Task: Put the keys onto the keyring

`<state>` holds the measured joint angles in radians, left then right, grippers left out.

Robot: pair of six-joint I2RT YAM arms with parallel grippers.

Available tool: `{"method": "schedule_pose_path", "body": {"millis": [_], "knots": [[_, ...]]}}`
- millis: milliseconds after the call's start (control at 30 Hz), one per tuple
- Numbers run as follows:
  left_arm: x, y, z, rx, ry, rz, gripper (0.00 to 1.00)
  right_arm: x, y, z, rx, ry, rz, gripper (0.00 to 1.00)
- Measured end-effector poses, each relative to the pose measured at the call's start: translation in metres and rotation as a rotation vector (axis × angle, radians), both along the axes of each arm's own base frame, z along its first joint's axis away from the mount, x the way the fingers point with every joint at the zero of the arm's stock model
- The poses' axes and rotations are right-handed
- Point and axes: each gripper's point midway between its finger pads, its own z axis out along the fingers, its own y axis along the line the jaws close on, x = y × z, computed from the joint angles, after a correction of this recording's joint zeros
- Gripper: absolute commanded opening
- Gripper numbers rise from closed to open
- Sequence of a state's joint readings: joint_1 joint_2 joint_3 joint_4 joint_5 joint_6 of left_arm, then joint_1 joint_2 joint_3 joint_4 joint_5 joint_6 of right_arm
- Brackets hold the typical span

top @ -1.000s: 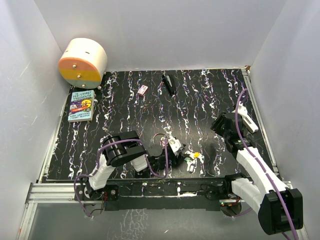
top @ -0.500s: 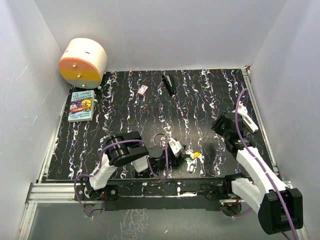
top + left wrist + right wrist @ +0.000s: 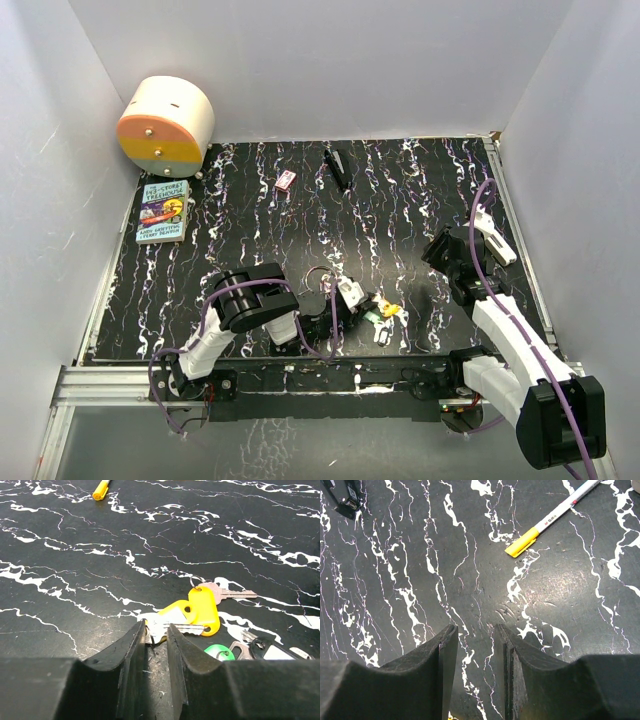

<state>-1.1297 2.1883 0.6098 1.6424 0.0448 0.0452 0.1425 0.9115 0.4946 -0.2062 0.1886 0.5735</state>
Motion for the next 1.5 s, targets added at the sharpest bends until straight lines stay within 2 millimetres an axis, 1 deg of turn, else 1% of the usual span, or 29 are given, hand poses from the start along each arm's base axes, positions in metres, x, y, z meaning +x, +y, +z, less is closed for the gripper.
{"method": "schedule_pose_path", "body": {"millis": [67,100,133,233,267,633,800,933,1067,1300,1400,1500], "knots": [[0.000,0.000,0.000,0.002,-0.002,0.002,0.19,0.000,0.000,0.000,0.000,0.000,0.000,0.41],[0.001,0.000,0.000,0.002,-0.003,0.003,0.15,0.000,0.000,0.000,0.000,0.000,0.000,0.41],[0.001,0.000,0.000,0.002,-0.003,0.004,0.08,0.000,0.000,0.000,0.000,0.000,0.000,0.41],[0.001,0.001,-0.001,0.006,-0.004,0.005,0.03,0.000,0.000,0.000,0.000,0.000,0.000,0.41],[0.001,0.001,-0.002,0.007,-0.005,0.005,0.00,0.000,0.000,0.000,-0.001,0.000,0.000,0.41],[0.008,0.004,0.000,0.013,-0.034,0.040,0.00,0.000,0.000,0.000,-0.006,0.001,0.004,0.41],[0.017,0.010,0.003,0.033,-0.044,0.092,0.00,0.000,-0.001,0.000,-0.015,0.001,0.010,0.41],[0.026,0.016,0.007,0.059,-0.018,0.127,0.00,0.000,-0.001,0.000,-0.020,0.002,0.013,0.41],[0.040,0.025,0.023,0.063,0.038,0.163,0.00,0.000,-0.001,0.001,-0.024,-0.002,0.016,0.41],[0.063,0.026,0.072,0.032,0.164,0.164,0.00,-0.001,-0.001,0.003,-0.032,-0.011,0.029,0.41],[0.066,0.028,0.086,0.036,0.225,0.146,0.00,-0.001,0.001,0.003,-0.034,-0.011,0.040,0.41],[0.065,0.035,0.093,0.055,0.302,0.123,0.00,-0.001,0.003,0.003,-0.030,-0.011,0.052,0.41]]}}
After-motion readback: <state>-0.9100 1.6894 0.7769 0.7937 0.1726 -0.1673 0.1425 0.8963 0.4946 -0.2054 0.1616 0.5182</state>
